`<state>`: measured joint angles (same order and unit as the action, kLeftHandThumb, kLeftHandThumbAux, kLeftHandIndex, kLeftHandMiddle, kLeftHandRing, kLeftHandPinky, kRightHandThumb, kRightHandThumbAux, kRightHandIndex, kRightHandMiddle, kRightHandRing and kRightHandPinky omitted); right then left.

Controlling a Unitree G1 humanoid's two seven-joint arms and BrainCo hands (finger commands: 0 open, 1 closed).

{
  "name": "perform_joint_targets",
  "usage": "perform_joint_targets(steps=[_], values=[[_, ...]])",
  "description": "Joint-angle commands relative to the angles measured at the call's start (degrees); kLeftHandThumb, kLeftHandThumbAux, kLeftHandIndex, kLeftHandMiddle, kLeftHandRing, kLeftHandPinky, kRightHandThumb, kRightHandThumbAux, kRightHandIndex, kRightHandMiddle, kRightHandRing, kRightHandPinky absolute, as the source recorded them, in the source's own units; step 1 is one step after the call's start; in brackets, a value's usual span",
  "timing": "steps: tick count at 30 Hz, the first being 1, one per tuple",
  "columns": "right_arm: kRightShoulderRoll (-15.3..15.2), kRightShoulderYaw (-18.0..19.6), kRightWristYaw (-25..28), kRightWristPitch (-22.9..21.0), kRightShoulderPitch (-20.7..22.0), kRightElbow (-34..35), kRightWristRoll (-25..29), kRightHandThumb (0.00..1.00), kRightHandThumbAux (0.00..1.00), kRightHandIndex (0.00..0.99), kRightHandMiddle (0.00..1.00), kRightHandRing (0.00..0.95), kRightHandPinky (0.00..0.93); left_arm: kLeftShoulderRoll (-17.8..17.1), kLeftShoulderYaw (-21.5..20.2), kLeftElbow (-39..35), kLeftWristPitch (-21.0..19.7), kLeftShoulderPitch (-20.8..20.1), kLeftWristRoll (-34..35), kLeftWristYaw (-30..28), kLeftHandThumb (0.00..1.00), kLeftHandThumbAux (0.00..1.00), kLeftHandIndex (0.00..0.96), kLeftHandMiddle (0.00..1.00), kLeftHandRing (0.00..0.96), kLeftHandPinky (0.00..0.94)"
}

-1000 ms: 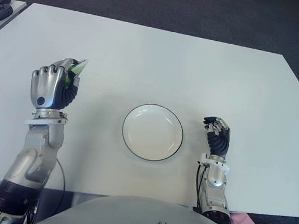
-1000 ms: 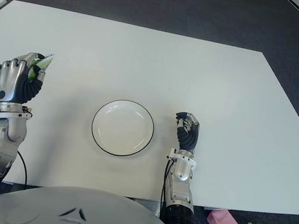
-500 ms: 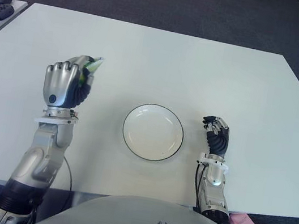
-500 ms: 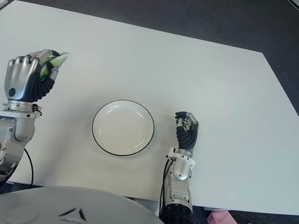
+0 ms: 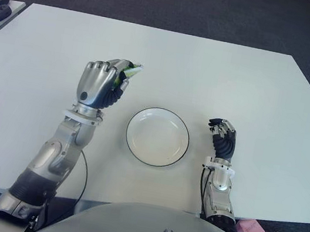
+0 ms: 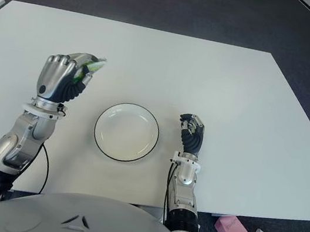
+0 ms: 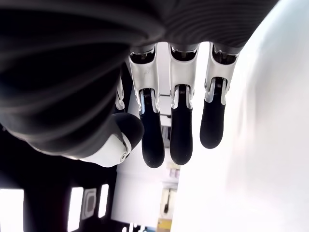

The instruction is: Put the toothpaste on the table into the plate.

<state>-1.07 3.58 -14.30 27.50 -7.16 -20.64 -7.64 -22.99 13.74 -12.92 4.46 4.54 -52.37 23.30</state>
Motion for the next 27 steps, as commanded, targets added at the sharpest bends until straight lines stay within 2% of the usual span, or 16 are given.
perform_joint_targets(steps=[1,11,24,27], values=[[0.5,0.0,-0.1,-1.1,-1.0,-1.6,0.0,0.711,0.732,0.425,0.449,0.422,0.409,-1.1,1.9,2.7,3.0,-1.6,0.5,-3.1,0.743,0.699,0.442,0.903,0.907,0.884],[0.6,-0.3,0.2,-0.4,-1.5,-0.9,0.1,0.707,0.732,0.425,0.451,0.424,0.402,-0.4,6.1,6.5,7.5,-4.4,0.3,-6.6,0.742,0.700,0.442,0.893,0.903,0.884],[1.1,-0.1,-0.2,-2.0,-2.4,1.0,0.0,0.708,0.730,0.427,0.456,0.425,0.410,3.1,10.8,11.6,9.3,-5.7,4.7,-13.1,0.743,0.698,0.442,0.889,0.892,0.893],[1.0,-0.2,-0.5,-1.9,-2.6,1.2,-0.4,0.708,0.730,0.427,0.459,0.427,0.408,3.3,12.1,13.9,9.8,-6.9,3.6,-13.8,0.742,0.699,0.442,0.884,0.890,0.891]])
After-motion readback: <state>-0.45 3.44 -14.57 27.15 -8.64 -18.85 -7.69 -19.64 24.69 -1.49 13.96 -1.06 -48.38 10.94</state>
